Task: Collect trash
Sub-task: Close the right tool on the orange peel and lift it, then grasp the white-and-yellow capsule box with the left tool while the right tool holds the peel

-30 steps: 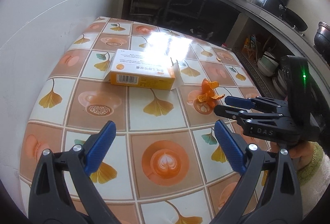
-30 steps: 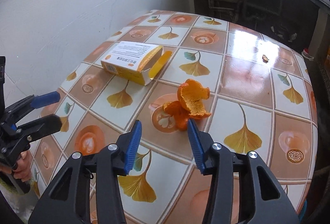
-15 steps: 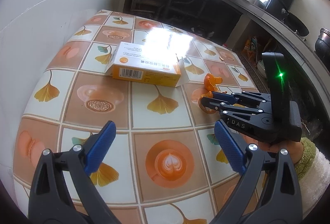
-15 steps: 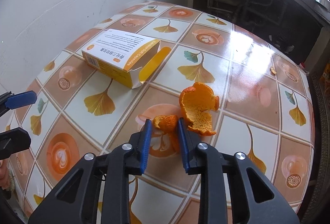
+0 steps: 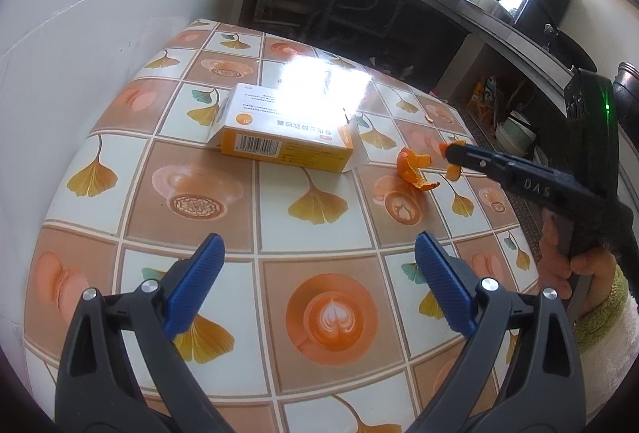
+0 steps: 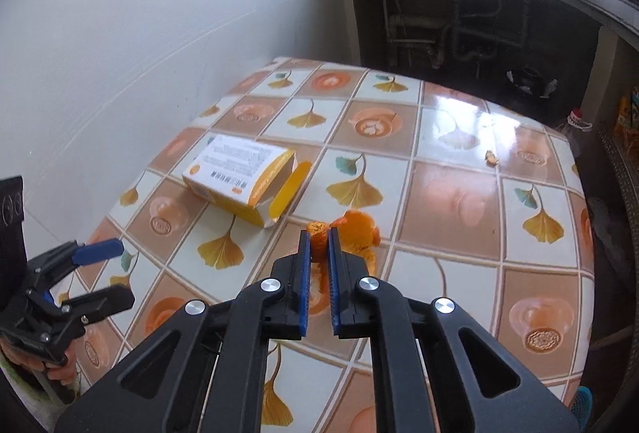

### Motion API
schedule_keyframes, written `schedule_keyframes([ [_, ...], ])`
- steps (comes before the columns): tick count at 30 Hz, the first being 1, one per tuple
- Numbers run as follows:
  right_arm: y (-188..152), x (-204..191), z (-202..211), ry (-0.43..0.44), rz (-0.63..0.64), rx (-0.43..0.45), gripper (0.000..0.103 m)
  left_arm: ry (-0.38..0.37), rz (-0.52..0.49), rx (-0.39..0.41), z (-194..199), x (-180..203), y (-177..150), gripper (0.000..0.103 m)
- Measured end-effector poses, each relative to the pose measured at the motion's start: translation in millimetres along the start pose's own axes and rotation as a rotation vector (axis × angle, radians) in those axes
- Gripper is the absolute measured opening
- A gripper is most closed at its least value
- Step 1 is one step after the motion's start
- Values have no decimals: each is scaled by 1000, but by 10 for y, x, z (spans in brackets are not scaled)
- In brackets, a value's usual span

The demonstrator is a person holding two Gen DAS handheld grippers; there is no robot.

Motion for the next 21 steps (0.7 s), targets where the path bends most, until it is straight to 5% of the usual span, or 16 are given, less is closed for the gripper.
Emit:
schedule_keyframes([
  [8, -118, 198, -461, 49, -111, -127, 21, -4, 17, -8, -26, -47, -14, 92],
  [11, -130, 282, -384, 144, -228, -102, 40, -5, 18, -5, -15, -57, -15, 92],
  [21, -7, 365, 6, 191, -304, -20, 52, 3, 6, 41, 84, -72, 165, 92],
])
Point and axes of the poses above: each gripper's, at about its wrist camera, not at the fingertips, and z roughly against the way its jaws point, x to its right, y to its top, the point moved 7 cm from there along -z, roughly the way its jaws point, and after that the axes turned 4 degrees about x, right-handed, at the moved point
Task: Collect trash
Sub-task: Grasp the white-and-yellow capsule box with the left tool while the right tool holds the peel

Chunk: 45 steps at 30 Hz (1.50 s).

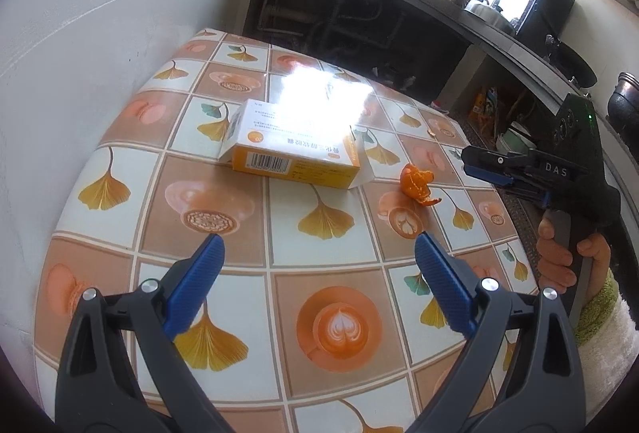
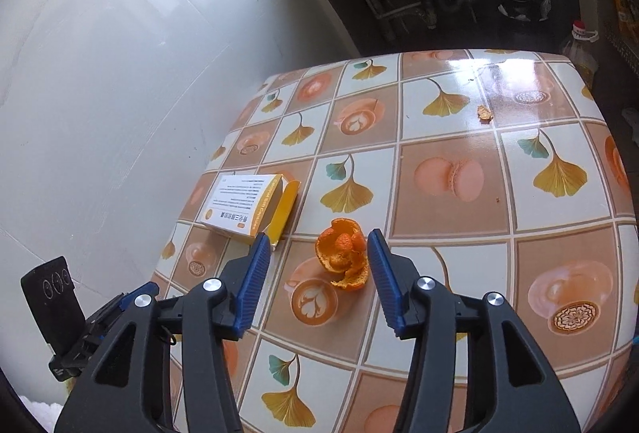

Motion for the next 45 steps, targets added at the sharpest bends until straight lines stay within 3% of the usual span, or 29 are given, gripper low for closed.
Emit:
schedule_keyframes([
  [5, -76, -133, 63, 17, 25, -2, 53, 3, -38, 104, 72, 68, 496, 92],
  [9, -148, -173, 129, 31, 25, -1, 53, 71, -101, 205, -125, 91, 1050, 92],
  [11, -179, -168, 160, 35, 23, -2, 53, 108, -138, 137, -491, 62, 1250, 87],
  [15, -228, -134, 231, 36, 24, 3, 53, 160, -166, -112, -1317, -108, 1292, 54],
  [17, -249, -104, 260, 43, 18, 6, 53, 191, -164, -239, -1655, -221, 1193, 43],
  [19, -270, -63, 283, 50, 7, 8, 53, 235, -193, -298, -1786, -320, 1075, 39],
  [23, -320, 8, 319, 49, 3, 6, 53, 207, -119, -375, -1677, -444, 905, 38],
  [31, -434, 63, 429, 52, 4, 2, 53, 64, 38, -442, -962, -408, 284, 40],
  [37, -520, 26, 580, 51, 13, 8, 54, -72, 109, -376, -306, -298, -103, 64],
  [39, -542, 12, 624, 49, 21, 7, 56, -130, 37, -289, -67, -141, -72, 83],
  [42, -574, -39, 677, 48, 45, 3, 59, -156, -195, -220, 127, 151, -63, 90],
  [45, -599, -109, 682, 52, 71, -12, 61, -193, -447, -255, 130, 476, -219, 92],
])
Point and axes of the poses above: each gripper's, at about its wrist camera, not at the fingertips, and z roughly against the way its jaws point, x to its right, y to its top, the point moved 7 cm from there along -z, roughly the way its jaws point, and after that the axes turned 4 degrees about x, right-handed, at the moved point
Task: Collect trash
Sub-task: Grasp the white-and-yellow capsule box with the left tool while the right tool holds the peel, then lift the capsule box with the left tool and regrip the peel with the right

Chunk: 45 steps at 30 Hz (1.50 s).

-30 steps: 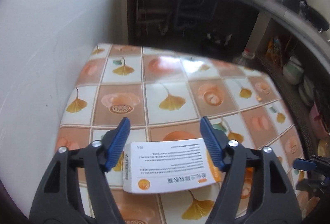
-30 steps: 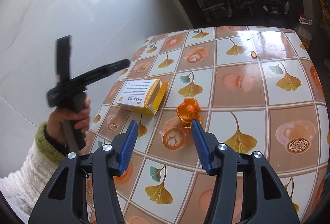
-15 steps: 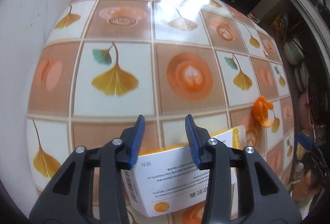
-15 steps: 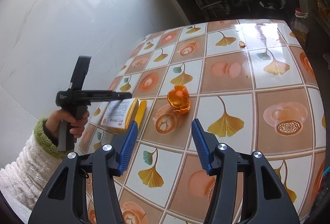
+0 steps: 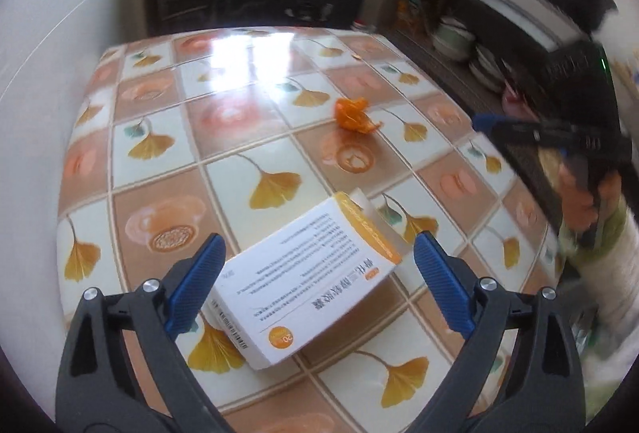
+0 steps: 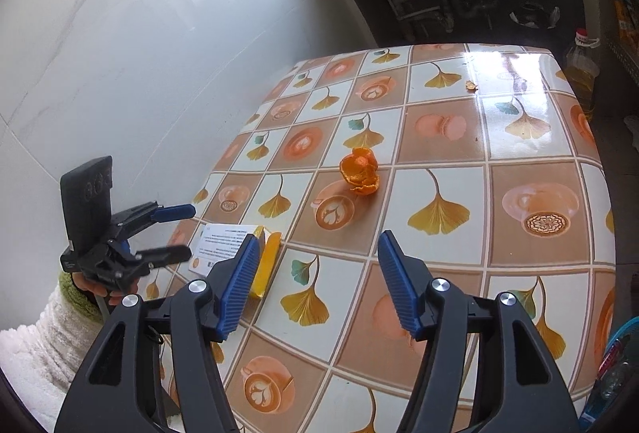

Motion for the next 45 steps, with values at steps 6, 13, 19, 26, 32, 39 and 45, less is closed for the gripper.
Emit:
schedule_keyframes([
  [6, -49, -105, -38, 9, 35, -23, 63, -44, -299, -133, -298, 250, -122, 92],
  [13, -48, -138, -100, 24, 33, -46, 63, -44, -371, -265, -570, 63, -155, 93],
  [19, 63, 32, -263, 21, -72, -63, 64, 33, -400, -300, -673, 35, -220, 93],
  [26, 211, 316, -562, 9, -236, -95, 61, 50, -261, -256, -576, 46, -212, 93],
  [32, 339, 412, -847, -53, -268, -112, 53, 106, -68, -217, -462, 36, -282, 83],
  [39, 470, 437, -1098, -163, -161, -112, 41, 115, 117, -148, -335, -7, -346, 80],
  [45, 411, 425, -1242, -220, -79, -133, 26, 115, 179, -96, -315, 69, -354, 80],
])
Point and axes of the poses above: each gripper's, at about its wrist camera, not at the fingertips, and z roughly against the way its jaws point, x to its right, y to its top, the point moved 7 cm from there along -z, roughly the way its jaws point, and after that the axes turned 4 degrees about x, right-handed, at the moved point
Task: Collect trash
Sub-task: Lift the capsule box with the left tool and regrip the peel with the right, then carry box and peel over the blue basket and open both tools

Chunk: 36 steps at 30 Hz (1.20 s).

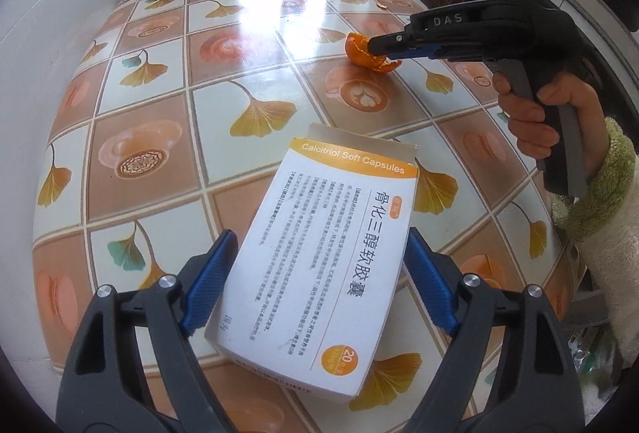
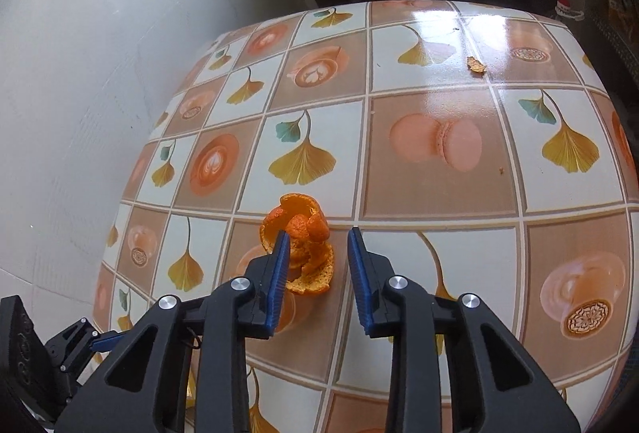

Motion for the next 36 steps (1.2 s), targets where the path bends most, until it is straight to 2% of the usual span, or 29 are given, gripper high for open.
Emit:
schedule_keyframes([
  [2, -29, -18, -42, -12, 20, -7, 18, -5, 20, 12, 9, -8, 4, 79],
  [7, -48, -31, -74, -20, 26, -7, 6, -14, 64, 39, 52, -12, 7, 79],
  [17, -86, -77, 216, -19, 16, 47, 4, 6, 76, 74, 129, 2, 11, 79],
  [28, -290, 86, 984, -20, -51, 175, 4, -9, 68, 121, 260, 114, 121, 79],
  [36, -555, 391, 1842, -48, -99, 302, 4, -33, 16, 151, 392, 536, 252, 79],
])
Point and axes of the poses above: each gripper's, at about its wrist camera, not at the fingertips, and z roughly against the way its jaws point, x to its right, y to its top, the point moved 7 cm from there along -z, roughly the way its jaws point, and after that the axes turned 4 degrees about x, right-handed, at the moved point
